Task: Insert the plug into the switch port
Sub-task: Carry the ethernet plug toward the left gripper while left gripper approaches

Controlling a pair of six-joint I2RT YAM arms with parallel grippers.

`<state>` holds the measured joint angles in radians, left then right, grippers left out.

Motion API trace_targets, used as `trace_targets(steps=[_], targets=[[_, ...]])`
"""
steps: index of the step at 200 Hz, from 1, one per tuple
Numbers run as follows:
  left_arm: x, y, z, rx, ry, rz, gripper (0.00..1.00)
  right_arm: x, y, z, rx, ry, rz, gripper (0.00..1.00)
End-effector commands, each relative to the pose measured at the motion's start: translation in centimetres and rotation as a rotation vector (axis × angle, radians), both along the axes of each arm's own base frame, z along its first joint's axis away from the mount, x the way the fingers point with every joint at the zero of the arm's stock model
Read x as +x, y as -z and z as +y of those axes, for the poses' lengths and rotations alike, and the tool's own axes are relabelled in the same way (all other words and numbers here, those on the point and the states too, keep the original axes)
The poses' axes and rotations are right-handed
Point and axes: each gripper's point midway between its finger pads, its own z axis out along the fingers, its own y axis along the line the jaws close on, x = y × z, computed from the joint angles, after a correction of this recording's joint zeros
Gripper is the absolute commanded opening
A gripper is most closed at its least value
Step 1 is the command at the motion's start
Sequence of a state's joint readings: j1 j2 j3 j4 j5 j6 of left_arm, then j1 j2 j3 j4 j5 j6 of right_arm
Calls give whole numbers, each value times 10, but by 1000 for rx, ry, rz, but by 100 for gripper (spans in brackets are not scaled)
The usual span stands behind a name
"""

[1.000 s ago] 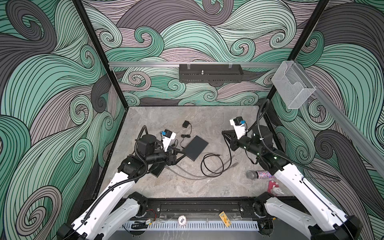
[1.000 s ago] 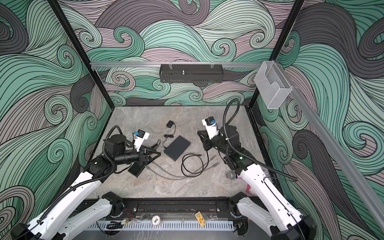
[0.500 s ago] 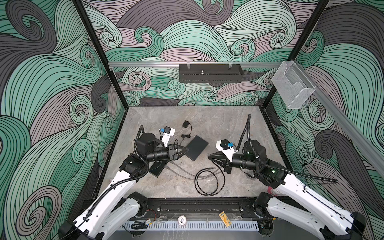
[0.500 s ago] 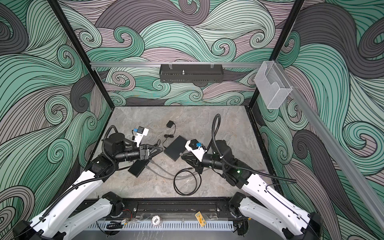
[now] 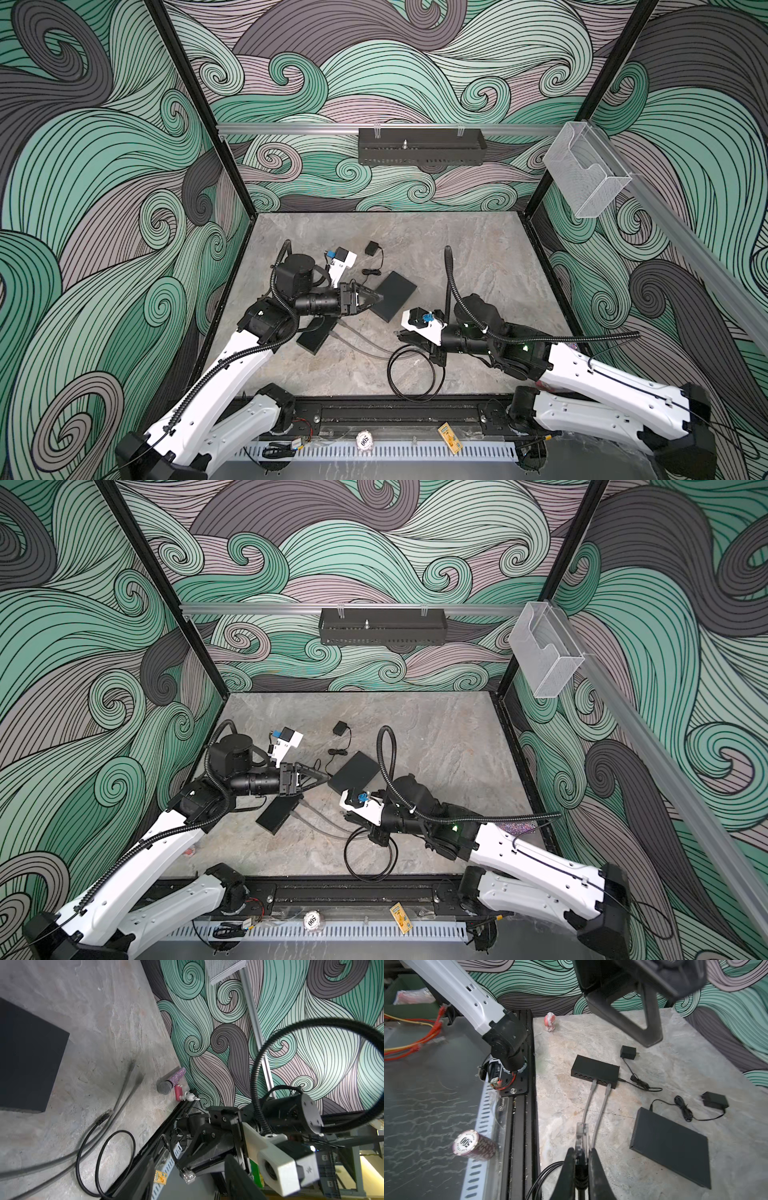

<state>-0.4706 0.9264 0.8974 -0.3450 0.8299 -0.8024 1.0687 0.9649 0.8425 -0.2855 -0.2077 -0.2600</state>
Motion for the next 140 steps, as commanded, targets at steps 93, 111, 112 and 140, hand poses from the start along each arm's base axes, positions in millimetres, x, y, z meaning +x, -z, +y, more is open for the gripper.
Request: trace_targets(steps=[93,111,112,140], targets=[[-28,31,-19,104,76,150,54,21,4,20,-285,95,-274,6],[-28,36,-18,125,74,148,53,23,-1,19,-288,118,-301,6],[-28,36,-18,126,74,148,53,23,-1,19,-288,120,-303,6],[-30,40,-16,145,76,146,51,26,-5,16,-304,140,-320,7]])
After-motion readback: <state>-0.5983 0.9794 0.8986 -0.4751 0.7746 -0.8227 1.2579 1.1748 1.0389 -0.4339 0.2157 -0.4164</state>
